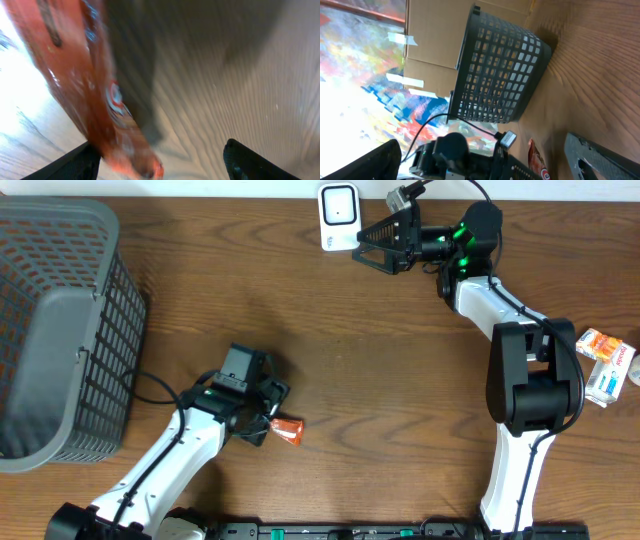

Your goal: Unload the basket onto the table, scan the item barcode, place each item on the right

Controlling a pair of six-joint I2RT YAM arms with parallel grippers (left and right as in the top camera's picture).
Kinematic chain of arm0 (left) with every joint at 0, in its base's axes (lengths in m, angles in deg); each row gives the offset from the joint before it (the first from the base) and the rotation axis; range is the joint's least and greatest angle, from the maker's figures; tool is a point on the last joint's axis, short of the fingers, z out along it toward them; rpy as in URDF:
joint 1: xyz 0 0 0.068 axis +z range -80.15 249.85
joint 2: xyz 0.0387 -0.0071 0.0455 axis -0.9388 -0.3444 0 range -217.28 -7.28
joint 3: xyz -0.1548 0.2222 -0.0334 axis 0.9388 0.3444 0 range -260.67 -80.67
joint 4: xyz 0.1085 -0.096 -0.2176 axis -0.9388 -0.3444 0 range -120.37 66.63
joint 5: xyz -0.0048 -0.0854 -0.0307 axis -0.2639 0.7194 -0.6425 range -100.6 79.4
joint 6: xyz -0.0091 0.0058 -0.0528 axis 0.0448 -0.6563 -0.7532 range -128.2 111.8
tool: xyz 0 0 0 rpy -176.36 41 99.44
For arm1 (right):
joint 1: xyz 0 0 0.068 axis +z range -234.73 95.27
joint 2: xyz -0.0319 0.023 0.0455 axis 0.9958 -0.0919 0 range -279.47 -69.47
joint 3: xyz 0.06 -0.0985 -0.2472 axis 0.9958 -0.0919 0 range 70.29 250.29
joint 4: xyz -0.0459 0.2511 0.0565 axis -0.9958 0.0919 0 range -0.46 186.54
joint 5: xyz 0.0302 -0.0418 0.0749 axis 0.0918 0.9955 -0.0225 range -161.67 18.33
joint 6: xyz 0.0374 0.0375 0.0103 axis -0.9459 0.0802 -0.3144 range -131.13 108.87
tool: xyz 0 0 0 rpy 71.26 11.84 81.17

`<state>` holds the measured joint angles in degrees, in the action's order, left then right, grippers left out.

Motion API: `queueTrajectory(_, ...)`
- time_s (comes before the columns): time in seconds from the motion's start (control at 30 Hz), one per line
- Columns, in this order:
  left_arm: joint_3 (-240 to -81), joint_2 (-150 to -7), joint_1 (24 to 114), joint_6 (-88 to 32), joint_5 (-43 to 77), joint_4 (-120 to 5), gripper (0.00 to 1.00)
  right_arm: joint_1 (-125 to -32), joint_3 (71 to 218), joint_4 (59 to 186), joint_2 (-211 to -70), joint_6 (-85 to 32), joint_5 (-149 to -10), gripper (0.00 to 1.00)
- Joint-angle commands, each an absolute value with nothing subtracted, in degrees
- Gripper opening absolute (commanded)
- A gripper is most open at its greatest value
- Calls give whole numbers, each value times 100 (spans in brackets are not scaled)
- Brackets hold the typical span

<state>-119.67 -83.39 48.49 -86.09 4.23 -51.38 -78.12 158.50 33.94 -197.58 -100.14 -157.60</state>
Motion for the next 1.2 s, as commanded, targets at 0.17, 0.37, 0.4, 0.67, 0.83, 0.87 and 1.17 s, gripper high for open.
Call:
queueTrajectory(0.17,-13237,-7996,4637,-7662,-262,-6144,80,-7838,15911,3364,-19614,-10071,-15808,1)
queueTrajectory(0.37,-13989,-7430,4643,-6707,-1175,-7252,82,-7936,15909,3582,-19614,-10462,-16114,2)
queueTrajectory(0.4,-14039,-7316,4643,-6609,-1313,-7298,85,-7882,15861,3569,-19614,-10477,-16114,2)
queueTrajectory(0.67,-14105,-6755,5227,-6084,-1857,-7918,89,-6404,15384,3665,-19618,-10150,-16114,1)
queueTrajectory(0.83,-14081,-6956,5765,-5466,-1254,-8076,90,-5523,14958,5101,-19623,-8447,-16014,1)
queueTrajectory(0.87,-14081,-7021,5828,-5422,-1180,-8078,90,-5425,14857,5519,-19623,-8108,-15913,2)
queueTrajectory(1.17,-14081,-7493,5891,-5356,-1125,-8071,74,-5171,14361,8369,-19623,-5868,-14707,2)
